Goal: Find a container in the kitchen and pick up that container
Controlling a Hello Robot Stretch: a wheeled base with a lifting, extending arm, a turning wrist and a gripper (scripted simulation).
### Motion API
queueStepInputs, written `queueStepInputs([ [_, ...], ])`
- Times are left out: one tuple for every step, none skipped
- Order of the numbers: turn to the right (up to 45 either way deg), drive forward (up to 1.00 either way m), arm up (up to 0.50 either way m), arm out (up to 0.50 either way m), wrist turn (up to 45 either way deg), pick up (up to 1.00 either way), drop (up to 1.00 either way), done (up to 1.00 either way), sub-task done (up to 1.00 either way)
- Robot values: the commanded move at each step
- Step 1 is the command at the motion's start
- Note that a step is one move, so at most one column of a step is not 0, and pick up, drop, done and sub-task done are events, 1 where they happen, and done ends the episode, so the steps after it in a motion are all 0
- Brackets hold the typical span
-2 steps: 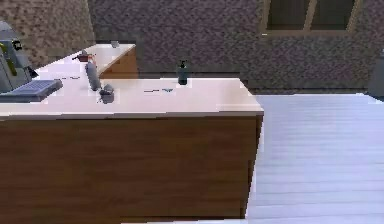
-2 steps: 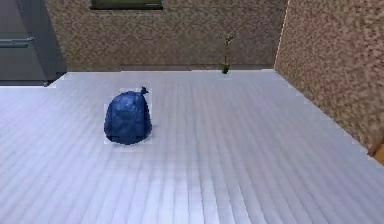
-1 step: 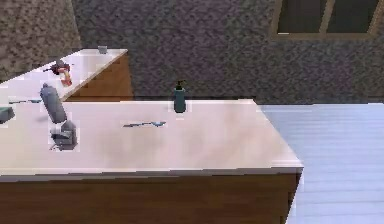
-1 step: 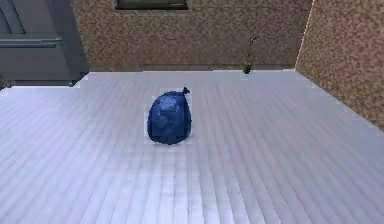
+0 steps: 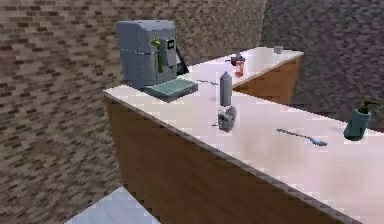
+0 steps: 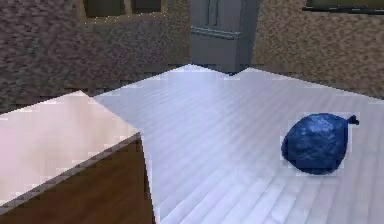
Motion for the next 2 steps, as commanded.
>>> queueStepInputs([
  [-45.0, 0.00, 0.00, 0.00, 0.0, 0.00, 0.00, 0.00, 0.00],
  [-12.0, 0.00, 0.00, 0.00, 0.0, 0.00, 0.00, 0.00, 0.00],
])
